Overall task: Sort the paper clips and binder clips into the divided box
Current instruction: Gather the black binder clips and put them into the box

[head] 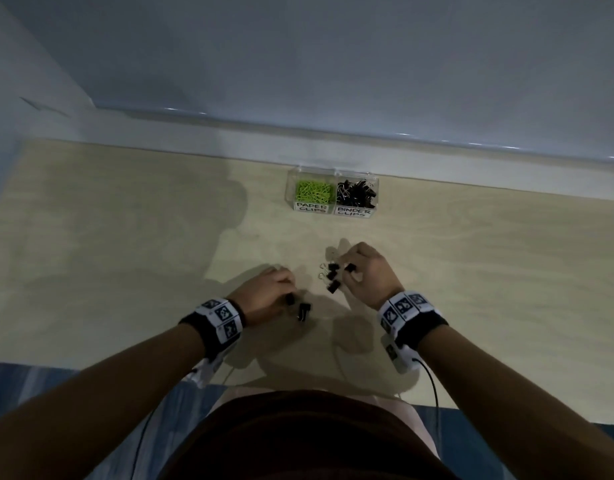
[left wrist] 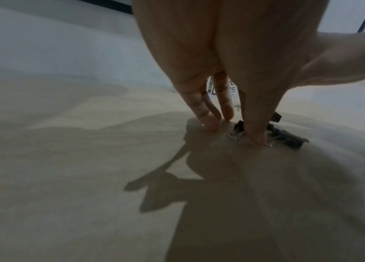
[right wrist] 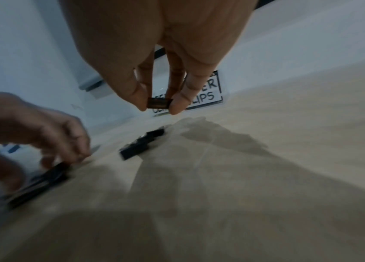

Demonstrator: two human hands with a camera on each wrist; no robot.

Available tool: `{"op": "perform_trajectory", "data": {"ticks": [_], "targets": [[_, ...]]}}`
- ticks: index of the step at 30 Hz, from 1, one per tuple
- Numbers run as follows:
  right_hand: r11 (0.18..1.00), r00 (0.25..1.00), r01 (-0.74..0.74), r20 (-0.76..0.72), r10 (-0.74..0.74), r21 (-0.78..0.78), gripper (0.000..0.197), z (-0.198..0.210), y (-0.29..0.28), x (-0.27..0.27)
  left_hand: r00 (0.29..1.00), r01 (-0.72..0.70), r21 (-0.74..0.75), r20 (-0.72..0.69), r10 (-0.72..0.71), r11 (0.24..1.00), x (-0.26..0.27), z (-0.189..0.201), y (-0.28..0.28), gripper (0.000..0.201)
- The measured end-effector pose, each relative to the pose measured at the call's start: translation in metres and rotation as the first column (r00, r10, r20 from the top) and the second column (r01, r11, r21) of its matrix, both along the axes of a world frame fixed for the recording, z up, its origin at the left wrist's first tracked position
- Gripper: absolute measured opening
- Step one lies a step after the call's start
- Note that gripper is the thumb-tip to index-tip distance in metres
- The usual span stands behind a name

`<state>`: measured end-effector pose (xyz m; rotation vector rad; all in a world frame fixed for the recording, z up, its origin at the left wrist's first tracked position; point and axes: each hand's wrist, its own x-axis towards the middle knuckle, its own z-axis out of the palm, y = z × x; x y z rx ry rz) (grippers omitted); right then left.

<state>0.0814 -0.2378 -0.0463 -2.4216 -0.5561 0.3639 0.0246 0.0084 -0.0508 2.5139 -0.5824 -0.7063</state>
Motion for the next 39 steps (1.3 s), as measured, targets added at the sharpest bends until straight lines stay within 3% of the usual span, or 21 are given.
{"op": "perform_trajectory", "data": {"ticks": [5, 9, 13, 17, 19, 22, 26, 28, 33, 39], "targets": [[0.973, 0.991, -0.134, -0.043, 0.128, -0.190, 0.028, 0.000, 0.017, -0.034, 0.996, -0.062, -0.052, 0.060, 0.065, 0.997, -0.007, -0.007, -0.006, 0.015], [0.965, 0.996, -0.079, 0.021, 0.087, -0.248, 0.027, -0.001, 0.022, -0.047, 0.980, -0.184, -0.097, 0.055, 0.190, 0.978, -0.016, -0.001, -0.009, 0.018], [0.970, 0.999, -0.017, 0.046, 0.029, -0.241, 0.026, -0.005, 0.023, -0.051, 0.995, -0.087, -0.139, 0.029, 0.092, 0.986, -0.025, 0.006, -0.030, 0.033], [0.973, 0.996, 0.000, 0.082, 0.019, -0.231, 0.021, -0.007, 0.021, -0.053, 0.998, 0.061, 0.102, 0.023, -0.063, 0.993, -0.026, 0.000, -0.046, 0.036], [0.973, 0.995, 0.002, 0.101, 0.022, -0.231, 0.018, -0.007, 0.021, -0.054, 0.999, -0.021, 0.125, -0.046, 0.027, 0.992, -0.025, -0.002, -0.049, 0.031], [0.970, 0.994, 0.011, 0.110, 0.016, -0.242, 0.015, -0.008, 0.020, -0.054, 0.973, -0.172, 0.038, -0.151, 0.176, 0.984, -0.026, -0.006, -0.051, 0.026], [0.978, 0.995, 0.012, 0.101, 0.009, -0.207, 0.018, -0.009, 0.017, -0.055, 0.980, -0.187, 0.035, -0.066, 0.189, 0.982, -0.025, -0.011, -0.048, 0.023], [0.984, 0.998, 0.033, 0.061, -0.023, -0.175, 0.022, -0.011, 0.012, -0.054, 0.993, -0.118, 0.065, 0.009, 0.118, 0.991, -0.022, -0.012, -0.046, 0.028], [0.992, 0.994, 0.103, 0.027, -0.102, -0.069, 0.015, -0.004, -0.001, -0.031, 0.994, -0.105, -0.007, 0.030, 0.105, 0.994, -0.007, -0.005, -0.043, 0.017], [0.973, 0.961, 0.230, 0.153, -0.229, 0.005, 0.015, 0.035, -0.001, 0.052, 0.983, -0.180, -0.038, -0.028, 0.179, 0.983, 0.031, 0.020, -0.047, 0.012]]}}
